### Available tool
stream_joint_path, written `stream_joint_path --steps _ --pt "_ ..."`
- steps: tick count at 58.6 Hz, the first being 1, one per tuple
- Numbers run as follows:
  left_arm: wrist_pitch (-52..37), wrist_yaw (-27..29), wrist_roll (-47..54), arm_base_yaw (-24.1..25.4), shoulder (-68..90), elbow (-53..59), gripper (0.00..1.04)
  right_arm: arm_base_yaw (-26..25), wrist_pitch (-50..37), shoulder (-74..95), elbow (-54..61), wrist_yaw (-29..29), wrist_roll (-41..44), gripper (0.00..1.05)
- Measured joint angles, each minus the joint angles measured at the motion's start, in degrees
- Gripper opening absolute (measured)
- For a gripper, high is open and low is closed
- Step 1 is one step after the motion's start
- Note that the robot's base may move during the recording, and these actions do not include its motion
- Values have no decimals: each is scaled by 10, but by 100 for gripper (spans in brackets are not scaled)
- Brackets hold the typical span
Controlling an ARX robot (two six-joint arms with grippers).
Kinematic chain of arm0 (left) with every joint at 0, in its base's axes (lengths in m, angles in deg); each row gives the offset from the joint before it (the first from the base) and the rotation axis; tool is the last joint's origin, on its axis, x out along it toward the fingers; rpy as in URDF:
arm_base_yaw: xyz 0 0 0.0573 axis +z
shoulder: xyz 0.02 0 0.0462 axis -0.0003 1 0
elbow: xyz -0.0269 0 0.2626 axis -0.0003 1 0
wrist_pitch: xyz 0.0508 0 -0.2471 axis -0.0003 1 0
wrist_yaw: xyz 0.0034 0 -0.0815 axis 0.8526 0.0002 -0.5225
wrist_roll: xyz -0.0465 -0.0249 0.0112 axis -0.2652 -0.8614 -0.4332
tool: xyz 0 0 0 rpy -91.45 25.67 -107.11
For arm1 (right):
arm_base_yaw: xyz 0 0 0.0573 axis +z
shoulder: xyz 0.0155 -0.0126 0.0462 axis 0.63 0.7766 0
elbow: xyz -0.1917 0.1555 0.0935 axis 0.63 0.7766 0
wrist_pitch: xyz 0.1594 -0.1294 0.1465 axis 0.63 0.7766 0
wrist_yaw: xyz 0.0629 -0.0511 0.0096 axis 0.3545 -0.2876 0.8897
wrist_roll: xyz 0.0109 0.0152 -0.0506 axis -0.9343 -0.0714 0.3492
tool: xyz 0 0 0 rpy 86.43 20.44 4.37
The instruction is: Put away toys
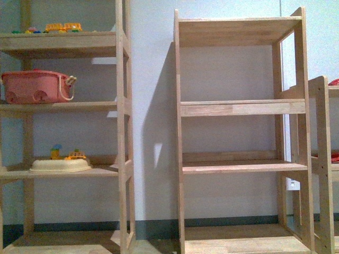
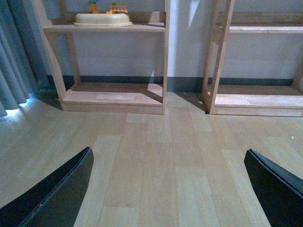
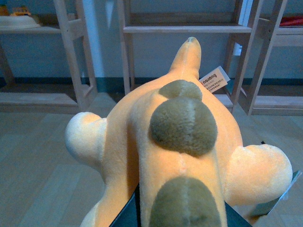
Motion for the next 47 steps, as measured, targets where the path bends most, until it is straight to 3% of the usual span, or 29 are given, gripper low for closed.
stream_joint_path --steps 47 --pt "0 0 0 0 0 0 99 0 0 0 0 -2 0 10"
